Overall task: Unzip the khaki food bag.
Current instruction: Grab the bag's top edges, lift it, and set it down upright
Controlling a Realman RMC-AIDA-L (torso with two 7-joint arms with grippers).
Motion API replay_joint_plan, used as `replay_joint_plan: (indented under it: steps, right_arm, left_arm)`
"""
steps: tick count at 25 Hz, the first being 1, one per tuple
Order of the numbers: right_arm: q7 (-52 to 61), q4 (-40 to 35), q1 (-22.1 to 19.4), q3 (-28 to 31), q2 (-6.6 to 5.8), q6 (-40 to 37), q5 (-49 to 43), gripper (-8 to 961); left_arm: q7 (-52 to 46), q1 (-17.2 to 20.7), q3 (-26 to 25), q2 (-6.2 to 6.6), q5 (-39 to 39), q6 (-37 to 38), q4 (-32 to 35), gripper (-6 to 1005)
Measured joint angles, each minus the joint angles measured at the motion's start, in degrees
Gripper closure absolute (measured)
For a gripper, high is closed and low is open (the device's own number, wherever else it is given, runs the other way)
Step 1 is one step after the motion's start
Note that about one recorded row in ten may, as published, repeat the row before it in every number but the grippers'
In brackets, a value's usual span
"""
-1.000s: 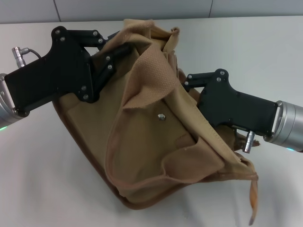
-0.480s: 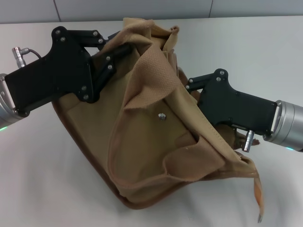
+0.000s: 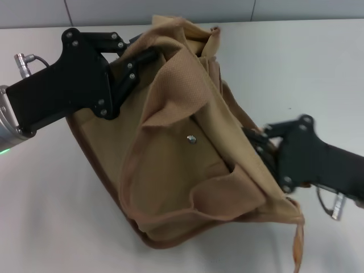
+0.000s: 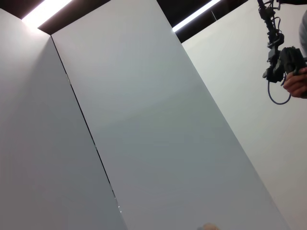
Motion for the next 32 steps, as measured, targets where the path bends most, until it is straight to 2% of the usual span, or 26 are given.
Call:
replay_joint_plan:
  steps: [7,11,19,26,32]
  right_arm:
    - [0.29,0.25,-7.28,10.52,0.01,-8.57,-7.49,953]
    - [1.44,1.82,-9.25,17.80,-0.01,-12.11,-13.06,953]
    - [2.13,2.83,-9.99,23.01,-0.05,-12.38,-18.63,953]
    - [3.74,6.45,-9.62,33.09,-0.10,-15.92,-19.61,953]
    - [3.81,7.53,-9.68,36.81,-0.86,-14.75,-19.92,859]
  left_arm:
    - [0.00,-0.18,0.00,0.00,-0.73,-0.15,-0.08,921]
    - [0.00,-0.18,0.12,0.00,-0.74,-0.22,-0.12,921]
    - [0.00,-0.04,0.13,0.00,-0.75,-0.25,-0.18,921]
    - [0.00,-0.10,0.05,0.01,-0.75,-0.26,-0.17,921]
    - [0.00,0.07,0.06,0.00,-0.76,-0.34,-0.17,921]
